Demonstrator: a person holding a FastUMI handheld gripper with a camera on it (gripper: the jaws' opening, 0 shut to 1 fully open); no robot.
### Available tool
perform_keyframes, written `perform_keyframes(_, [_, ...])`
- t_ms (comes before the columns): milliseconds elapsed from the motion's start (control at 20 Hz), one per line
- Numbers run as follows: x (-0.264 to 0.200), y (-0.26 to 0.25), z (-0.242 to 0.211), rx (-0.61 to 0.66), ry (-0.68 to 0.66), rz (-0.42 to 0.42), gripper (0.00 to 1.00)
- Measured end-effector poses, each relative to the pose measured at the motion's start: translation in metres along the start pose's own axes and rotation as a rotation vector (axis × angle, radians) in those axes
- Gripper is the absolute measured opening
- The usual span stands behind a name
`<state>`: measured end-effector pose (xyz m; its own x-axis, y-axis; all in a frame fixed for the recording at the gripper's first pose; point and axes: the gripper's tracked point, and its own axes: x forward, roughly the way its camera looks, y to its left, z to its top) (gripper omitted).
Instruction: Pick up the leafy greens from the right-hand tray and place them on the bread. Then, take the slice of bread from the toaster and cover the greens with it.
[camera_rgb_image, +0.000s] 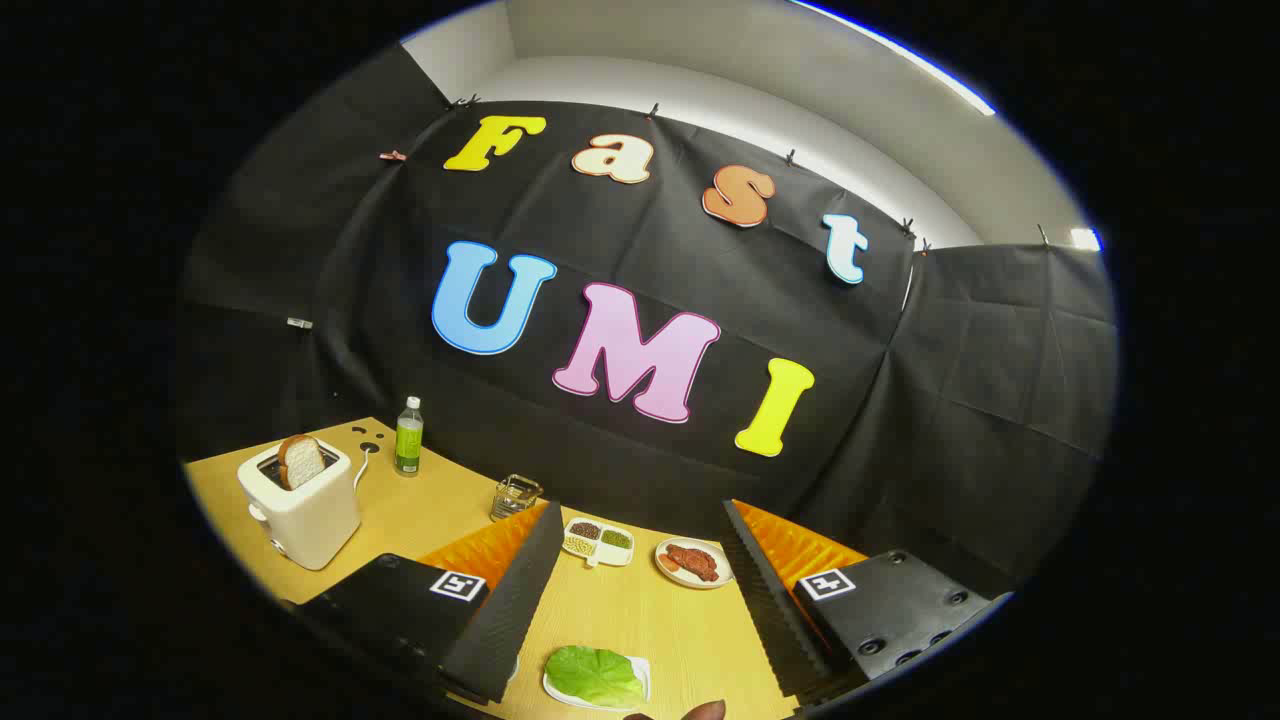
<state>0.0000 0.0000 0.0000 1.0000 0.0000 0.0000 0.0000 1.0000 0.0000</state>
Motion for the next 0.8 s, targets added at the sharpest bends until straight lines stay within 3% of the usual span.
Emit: perform_keyframes(800, [-0.0014,-0.0016,-0.0054,0.015,0.007,0.01,0.97])
